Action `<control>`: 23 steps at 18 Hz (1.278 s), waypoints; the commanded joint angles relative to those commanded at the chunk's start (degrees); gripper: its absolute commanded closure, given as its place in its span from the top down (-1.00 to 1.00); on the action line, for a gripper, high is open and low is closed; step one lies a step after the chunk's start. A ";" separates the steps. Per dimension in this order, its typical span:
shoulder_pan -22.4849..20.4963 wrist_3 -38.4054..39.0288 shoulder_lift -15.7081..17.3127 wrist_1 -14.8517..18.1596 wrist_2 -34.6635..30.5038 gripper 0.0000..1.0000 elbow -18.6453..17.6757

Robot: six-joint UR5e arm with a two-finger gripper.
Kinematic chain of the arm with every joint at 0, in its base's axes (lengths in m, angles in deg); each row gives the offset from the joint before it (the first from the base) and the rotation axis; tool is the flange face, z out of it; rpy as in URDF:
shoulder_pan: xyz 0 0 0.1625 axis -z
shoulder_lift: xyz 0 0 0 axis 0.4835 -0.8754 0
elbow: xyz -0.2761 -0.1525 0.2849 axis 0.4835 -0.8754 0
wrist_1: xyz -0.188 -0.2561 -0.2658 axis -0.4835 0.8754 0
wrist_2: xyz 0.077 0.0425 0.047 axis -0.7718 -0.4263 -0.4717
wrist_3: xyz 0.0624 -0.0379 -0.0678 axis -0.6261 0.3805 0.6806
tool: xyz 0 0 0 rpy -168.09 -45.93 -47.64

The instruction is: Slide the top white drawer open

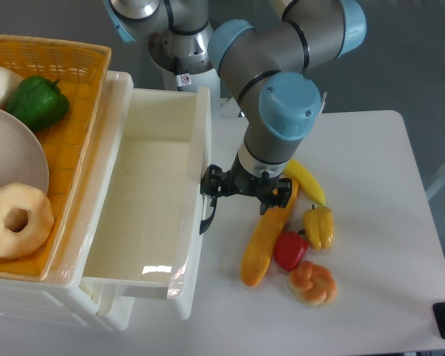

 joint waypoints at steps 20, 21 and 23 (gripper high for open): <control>-3.16 -0.09 0.35 3.60 8.35 1.00 -2.11; -3.51 -0.09 0.44 3.95 9.40 1.00 -2.11; -3.78 -0.17 0.53 4.48 9.58 1.00 -1.76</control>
